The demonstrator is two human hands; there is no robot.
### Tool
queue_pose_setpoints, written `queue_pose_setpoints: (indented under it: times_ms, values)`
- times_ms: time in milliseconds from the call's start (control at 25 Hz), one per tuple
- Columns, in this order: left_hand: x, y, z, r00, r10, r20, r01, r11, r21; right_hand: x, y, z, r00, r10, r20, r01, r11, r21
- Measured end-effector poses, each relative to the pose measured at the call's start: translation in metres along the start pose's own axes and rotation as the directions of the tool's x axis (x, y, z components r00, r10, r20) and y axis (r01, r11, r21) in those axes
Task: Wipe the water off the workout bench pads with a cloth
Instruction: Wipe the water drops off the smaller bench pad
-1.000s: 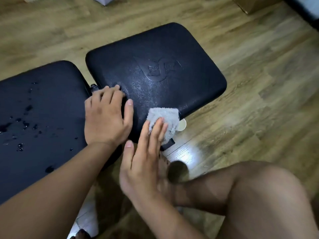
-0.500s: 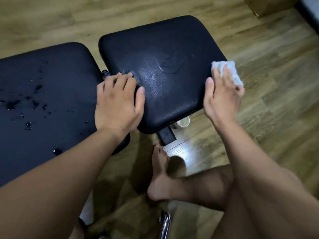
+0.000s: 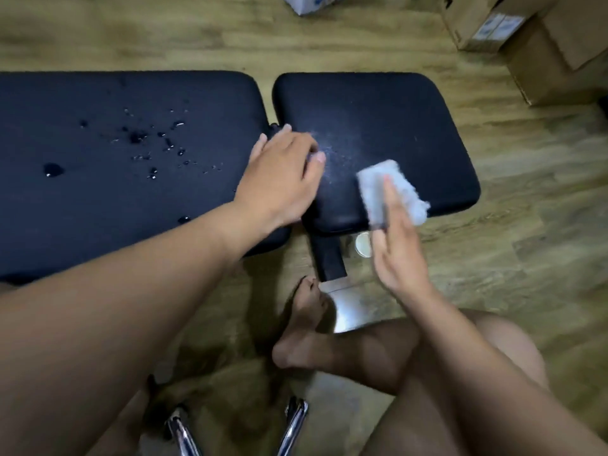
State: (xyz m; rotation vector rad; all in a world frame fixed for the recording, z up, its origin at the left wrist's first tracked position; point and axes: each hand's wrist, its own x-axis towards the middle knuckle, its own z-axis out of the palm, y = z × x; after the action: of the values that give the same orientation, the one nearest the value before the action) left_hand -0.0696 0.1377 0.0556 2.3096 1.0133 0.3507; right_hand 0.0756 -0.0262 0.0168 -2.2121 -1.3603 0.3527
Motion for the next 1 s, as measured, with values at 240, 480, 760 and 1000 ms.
queue_pose_setpoints:
  times_ms: [240, 480, 760, 1000]
  values:
    - [-0.123, -0.004, -0.024, 0.954, -0.077, 0.288, -0.100, 0.827, 0.553, -0.018, -0.057, 0.032, 0.967, -0.167, 0.191, 0.206, 0.957, -0.205]
    - [-0.139, -0.017, -0.014, 0.931, -0.039, 0.364, -0.167, 0.841, 0.516, 0.056, -0.063, 0.032, 0.889, -0.308, 0.340, 0.388, 0.900, -0.200]
    - [-0.136, -0.021, -0.012, 0.940, -0.007, 0.341, -0.188, 0.823, 0.537, 0.170, -0.076, 0.049, 0.966, -0.089, 0.241, 0.154, 0.952, -0.265]
    - [-0.140, -0.023, -0.011, 0.954, 0.001, 0.299, -0.192, 0.770, 0.609, 0.043, -0.050, 0.037, 0.829, -0.441, 0.343, 0.554, 0.734, -0.393]
